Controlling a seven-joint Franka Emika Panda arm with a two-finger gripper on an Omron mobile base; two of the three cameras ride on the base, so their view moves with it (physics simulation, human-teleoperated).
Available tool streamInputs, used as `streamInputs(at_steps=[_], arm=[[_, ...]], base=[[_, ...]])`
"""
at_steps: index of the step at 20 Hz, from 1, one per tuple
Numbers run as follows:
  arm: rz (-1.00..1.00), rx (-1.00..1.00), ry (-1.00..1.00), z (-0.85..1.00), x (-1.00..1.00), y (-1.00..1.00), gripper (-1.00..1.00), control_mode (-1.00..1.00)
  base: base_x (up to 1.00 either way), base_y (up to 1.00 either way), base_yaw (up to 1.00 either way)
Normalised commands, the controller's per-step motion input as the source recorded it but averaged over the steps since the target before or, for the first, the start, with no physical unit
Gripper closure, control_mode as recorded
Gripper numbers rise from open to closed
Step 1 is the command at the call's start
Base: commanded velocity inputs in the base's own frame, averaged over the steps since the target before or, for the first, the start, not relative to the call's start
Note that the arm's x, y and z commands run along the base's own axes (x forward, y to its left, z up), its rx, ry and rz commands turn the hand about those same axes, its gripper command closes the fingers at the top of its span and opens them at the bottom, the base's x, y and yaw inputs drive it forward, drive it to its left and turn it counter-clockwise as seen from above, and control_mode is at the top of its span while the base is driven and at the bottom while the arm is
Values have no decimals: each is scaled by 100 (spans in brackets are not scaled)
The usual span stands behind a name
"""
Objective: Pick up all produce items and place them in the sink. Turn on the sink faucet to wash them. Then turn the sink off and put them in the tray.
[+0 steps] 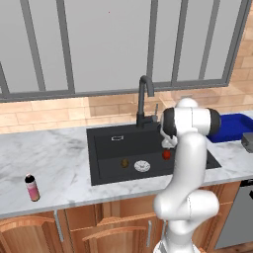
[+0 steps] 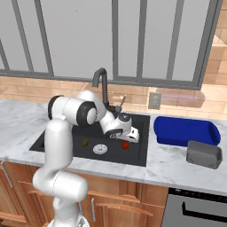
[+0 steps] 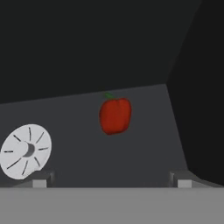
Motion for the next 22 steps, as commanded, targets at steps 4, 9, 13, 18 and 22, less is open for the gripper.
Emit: streamInputs(at_steps=[4,9,13,18,22], arm=[[0,0,0,-36,12,0,-100,-100],[0,0,0,-34,15,0,-100,-100],[0,0,0,-30,14,0,-100,-100],[0,0,0,-24,14,0,-100,-100],[0,0,0,-18,15,0,-100,-100]], base=[[0,0,0],[0,0,0],[0,0,0],[0,0,0],[0,0,0]])
